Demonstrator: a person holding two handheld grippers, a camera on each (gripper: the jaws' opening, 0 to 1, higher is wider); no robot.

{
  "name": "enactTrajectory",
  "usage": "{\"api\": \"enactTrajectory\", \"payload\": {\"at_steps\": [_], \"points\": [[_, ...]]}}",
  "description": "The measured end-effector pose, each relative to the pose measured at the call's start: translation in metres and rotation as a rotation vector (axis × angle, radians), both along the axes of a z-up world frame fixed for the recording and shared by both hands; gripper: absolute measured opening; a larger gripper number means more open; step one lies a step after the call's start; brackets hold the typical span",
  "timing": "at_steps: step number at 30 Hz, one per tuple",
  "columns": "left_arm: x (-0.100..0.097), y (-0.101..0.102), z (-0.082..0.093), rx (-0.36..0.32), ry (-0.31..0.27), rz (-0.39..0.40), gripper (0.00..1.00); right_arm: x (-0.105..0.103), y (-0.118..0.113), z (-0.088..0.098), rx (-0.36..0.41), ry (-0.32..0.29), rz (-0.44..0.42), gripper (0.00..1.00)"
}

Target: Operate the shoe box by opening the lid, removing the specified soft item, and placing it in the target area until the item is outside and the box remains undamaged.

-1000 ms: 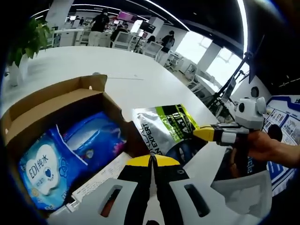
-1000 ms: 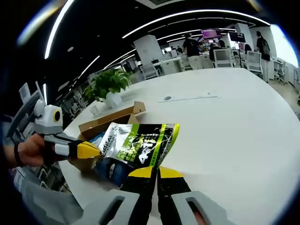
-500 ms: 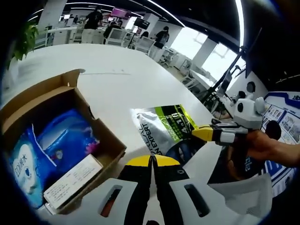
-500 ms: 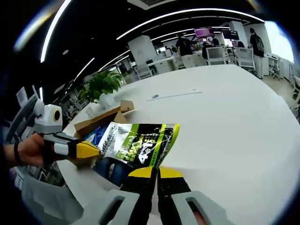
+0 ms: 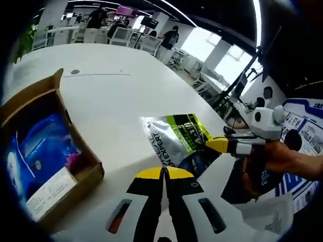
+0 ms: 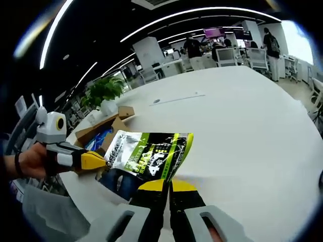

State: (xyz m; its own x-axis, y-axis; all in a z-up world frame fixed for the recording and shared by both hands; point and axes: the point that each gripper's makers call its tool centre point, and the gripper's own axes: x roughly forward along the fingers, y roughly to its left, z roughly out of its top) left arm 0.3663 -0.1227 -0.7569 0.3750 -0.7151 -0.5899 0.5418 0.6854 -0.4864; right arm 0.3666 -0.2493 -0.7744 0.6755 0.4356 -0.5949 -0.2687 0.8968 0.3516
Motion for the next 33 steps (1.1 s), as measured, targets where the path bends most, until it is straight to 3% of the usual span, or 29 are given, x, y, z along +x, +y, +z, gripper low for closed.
{"api": "enactTrajectory", "payload": {"at_steps": [7,20,33], "points": [[0.007,-0.009,0.0,-0.005,0.001,0.011,0.0,0.009,-0.009,0.0,-0.004,0.001,0.005,0.0],[0.037,-0.02,0.001,0.006,-0.014,0.022,0.0,0.039,-0.018,-0.001,-0.008,-0.001,0.021,0.0],[0.055,-0.027,-0.02,0.059,0.0,0.015,0.0,0.067,-0.022,-0.017,-0.023,0.026,0.044,0.0]]}}
